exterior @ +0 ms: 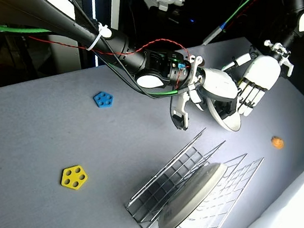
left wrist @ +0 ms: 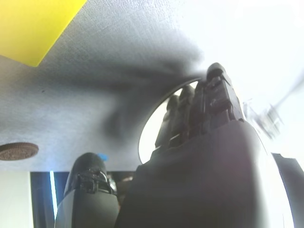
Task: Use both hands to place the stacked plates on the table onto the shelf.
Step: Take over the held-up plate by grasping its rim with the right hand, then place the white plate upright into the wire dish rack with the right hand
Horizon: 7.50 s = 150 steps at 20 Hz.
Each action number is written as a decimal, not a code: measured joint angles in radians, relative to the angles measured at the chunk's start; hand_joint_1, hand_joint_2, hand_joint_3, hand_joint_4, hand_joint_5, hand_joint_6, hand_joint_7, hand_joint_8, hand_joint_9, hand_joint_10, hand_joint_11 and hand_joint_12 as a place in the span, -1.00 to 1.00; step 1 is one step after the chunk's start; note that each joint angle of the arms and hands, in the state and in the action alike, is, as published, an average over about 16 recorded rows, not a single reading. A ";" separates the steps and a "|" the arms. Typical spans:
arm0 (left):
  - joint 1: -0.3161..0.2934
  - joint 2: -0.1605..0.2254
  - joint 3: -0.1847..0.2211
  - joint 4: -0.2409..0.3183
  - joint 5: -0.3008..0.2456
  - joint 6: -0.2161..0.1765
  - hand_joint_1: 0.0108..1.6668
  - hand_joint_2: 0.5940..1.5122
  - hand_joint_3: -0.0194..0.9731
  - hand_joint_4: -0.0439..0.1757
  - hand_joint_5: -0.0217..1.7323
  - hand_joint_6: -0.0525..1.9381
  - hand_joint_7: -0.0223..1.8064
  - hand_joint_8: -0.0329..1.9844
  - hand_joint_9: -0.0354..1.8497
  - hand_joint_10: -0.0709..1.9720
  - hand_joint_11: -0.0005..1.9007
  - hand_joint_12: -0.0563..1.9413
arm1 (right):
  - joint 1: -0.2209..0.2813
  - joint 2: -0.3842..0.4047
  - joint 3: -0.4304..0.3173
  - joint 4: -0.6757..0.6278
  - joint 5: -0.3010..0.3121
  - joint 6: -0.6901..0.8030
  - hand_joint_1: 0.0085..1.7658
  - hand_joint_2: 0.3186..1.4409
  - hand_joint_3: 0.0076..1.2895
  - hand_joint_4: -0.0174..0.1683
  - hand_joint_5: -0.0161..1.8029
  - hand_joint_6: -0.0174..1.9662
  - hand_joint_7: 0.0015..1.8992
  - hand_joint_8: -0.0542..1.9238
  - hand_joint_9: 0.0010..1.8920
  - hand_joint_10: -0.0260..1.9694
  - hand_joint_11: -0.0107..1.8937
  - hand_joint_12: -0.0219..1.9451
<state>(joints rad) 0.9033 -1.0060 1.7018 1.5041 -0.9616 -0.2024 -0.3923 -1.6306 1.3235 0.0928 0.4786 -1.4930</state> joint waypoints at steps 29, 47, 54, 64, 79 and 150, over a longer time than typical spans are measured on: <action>-0.235 0.056 0.069 0.050 -0.020 -0.055 -0.99 0.09 -0.93 -0.60 -0.95 -0.93 -0.96 -0.96 -0.94 -0.93 -0.98 -0.94 | 0.080 0.239 -0.274 0.188 -0.058 -0.002 0.48 0.13 -0.99 -0.85 0.15 -0.34 0.19 -0.37 0.12 -0.06 -0.10 0.00; -0.206 0.061 0.081 0.050 -0.020 -0.056 -0.99 0.08 -0.93 -0.60 -0.95 -0.93 -0.95 -0.96 -0.94 -0.93 -0.98 -0.94 | 0.333 0.481 -0.440 0.679 -0.241 -0.006 0.53 0.13 -0.99 -0.86 0.18 -0.21 0.22 -0.36 0.13 -0.04 -0.10 0.08; -0.202 0.061 0.081 0.054 -0.020 -0.055 -0.99 0.07 -0.93 -0.60 -0.95 -0.93 -0.95 -0.96 -0.94 -0.93 -0.98 -0.94 | 0.398 0.511 -0.410 0.795 -0.296 -0.004 0.55 0.13 -0.99 -0.88 0.18 -0.19 0.21 -0.34 0.11 -0.02 -0.11 0.11; -0.196 0.060 0.081 0.058 -0.020 -0.053 -0.99 0.08 -0.93 -0.60 -0.95 -0.93 -0.95 -0.96 -0.94 -0.93 -0.98 -0.94 | 0.444 0.543 -0.351 0.957 -0.324 -0.010 0.56 0.13 -0.99 -0.90 0.19 -0.19 0.20 -0.33 0.11 -0.01 -0.12 0.12; -0.186 0.060 0.081 0.058 -0.020 -0.050 -0.99 0.08 -0.93 -0.60 -0.95 -0.93 -0.96 -0.96 -0.94 -0.93 -0.98 -0.94 | 0.414 0.592 -0.327 1.063 -0.358 -0.027 0.58 0.15 -0.99 -0.90 0.17 -0.19 0.20 -0.32 0.09 0.00 -0.12 0.13; -0.165 0.046 0.064 0.062 -0.019 -0.031 -0.99 0.07 -0.93 -0.60 -0.95 -0.93 -0.95 -0.96 -0.94 -0.93 -0.98 -0.94 | 0.254 0.480 -0.109 1.083 -0.244 -0.033 0.58 0.16 -0.99 -0.90 0.10 -0.15 0.12 -0.19 0.04 0.08 -0.22 0.19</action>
<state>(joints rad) 0.7387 -0.9604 1.7654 1.5661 -0.9810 -0.2338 -0.1380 -1.1508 1.2140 1.1760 0.2347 -1.5263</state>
